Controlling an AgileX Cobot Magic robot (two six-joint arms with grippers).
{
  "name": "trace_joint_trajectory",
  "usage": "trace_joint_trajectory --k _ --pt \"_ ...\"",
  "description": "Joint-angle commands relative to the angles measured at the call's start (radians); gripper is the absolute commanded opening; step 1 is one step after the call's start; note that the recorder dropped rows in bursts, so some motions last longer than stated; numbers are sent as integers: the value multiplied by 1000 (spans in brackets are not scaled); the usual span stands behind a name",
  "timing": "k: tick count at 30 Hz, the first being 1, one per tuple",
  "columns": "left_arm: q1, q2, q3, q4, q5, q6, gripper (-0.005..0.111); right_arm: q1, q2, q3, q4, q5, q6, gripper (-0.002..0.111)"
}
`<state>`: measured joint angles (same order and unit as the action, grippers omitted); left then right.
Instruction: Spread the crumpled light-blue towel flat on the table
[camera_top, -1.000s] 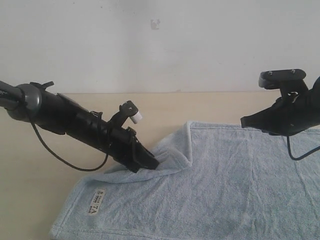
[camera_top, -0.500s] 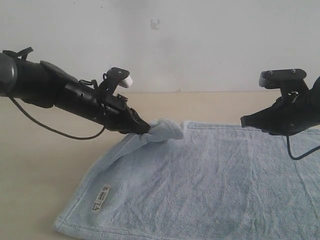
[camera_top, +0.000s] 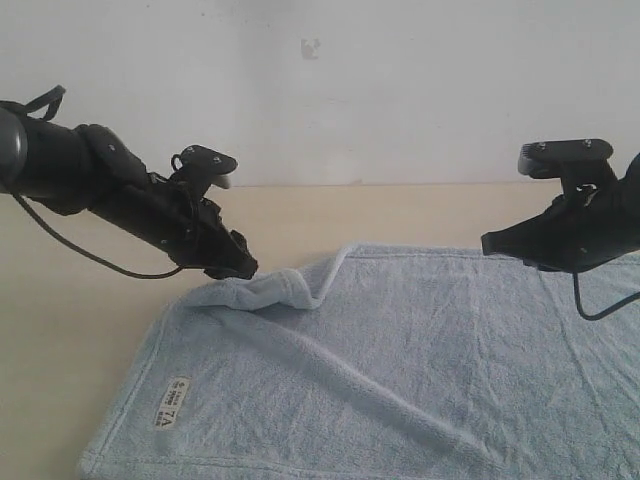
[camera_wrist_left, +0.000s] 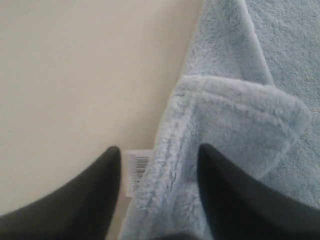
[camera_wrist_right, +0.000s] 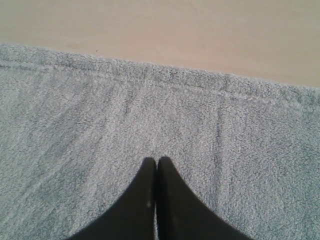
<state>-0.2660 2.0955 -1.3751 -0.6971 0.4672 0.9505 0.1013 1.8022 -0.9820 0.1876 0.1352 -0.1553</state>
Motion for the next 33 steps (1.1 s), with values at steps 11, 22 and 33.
trace_joint_trajectory --k 11,22,33 --pt "-2 119 -182 -342 265 148 72 1 -12 5 -3 4 -3 0" --pt "-7 143 -195 -92 136 6 45 1 -12 5 -3 5 -1 0" --pt "0 110 -195 -87 173 8 4 1 -12 5 -3 8 -2 0"
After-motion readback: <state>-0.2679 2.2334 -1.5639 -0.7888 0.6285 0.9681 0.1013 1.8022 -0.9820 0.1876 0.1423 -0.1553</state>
